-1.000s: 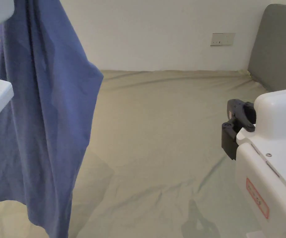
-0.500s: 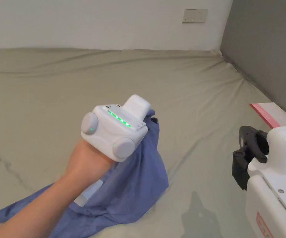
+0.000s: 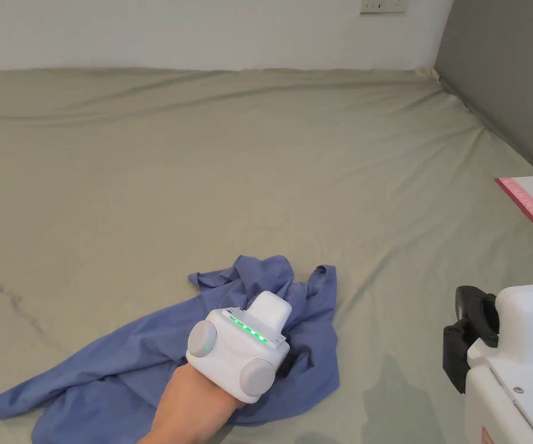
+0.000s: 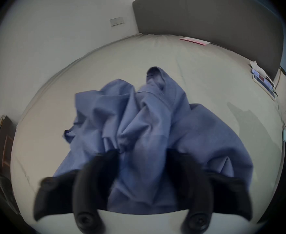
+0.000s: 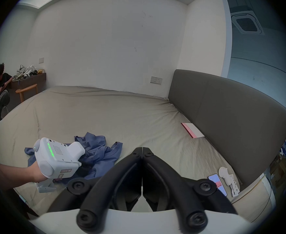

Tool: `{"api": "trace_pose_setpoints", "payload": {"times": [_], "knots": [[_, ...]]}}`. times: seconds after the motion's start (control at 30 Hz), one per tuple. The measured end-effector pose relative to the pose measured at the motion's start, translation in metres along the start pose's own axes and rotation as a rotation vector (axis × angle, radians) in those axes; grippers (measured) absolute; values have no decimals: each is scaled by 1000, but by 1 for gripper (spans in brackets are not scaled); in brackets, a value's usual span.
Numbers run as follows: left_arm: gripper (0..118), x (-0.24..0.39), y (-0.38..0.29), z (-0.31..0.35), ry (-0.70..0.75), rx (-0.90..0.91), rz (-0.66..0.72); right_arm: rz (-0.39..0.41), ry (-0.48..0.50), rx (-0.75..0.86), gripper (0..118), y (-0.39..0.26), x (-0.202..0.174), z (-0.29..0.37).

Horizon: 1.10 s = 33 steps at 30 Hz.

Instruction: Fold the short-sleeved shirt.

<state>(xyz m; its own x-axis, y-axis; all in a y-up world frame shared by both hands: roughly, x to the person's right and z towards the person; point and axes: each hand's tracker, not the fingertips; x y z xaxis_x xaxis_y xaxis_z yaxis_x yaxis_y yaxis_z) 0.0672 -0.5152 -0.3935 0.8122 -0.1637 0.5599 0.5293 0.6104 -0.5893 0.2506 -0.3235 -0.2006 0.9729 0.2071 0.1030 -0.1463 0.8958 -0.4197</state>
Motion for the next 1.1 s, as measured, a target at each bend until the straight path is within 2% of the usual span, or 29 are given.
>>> {"api": "trace_pose_setpoints", "payload": {"times": [0.03, 0.07, 0.13, 0.27, 0.4, 0.57, 0.67, 0.73, 0.8, 0.83, 0.87, 0.93, 1.1], "knots": [[103, -7, -1, 9, -7, 19, 32, 0, 6, 5, 1, 2, -2, 3], [109, -14, -2, 20, -38, 45, 71, 1, 10, 11, 1, 4, -3, 6], [110, -31, 0, 54, -61, 118, 166, 13, 22, 31, 1, 11, -7, 14], [110, -65, -5, 142, 18, 304, 266, 31, 44, 90, 1, 30, -16, 30], [110, -92, -17, 245, 141, 516, 341, 49, 83, 180, 1, 57, -30, 49], [108, -95, -35, 347, 369, 732, 383, 82, 118, 273, 1, 85, -56, 70], [90, -87, -45, 383, 469, 770, 343, 99, 160, 314, 1, 93, -75, 84], [59, -79, -51, 394, 534, 766, 320, 93, 197, 343, 1, 95, -87, 94], [20, -73, -58, 400, 547, 770, 317, 101, 210, 367, 1, 94, -97, 101], [9, -70, -61, 401, 551, 781, 320, 106, 211, 378, 1, 93, -103, 104], [4, -67, -64, 401, 552, 783, 321, 111, 213, 385, 1, 92, -108, 106], [0, -62, -70, 401, 547, 776, 310, 120, 228, 388, 1, 89, -116, 107], [0, -57, -78, 405, 602, 756, 260, 126, 259, 379, 1, 87, -126, 108]]}}
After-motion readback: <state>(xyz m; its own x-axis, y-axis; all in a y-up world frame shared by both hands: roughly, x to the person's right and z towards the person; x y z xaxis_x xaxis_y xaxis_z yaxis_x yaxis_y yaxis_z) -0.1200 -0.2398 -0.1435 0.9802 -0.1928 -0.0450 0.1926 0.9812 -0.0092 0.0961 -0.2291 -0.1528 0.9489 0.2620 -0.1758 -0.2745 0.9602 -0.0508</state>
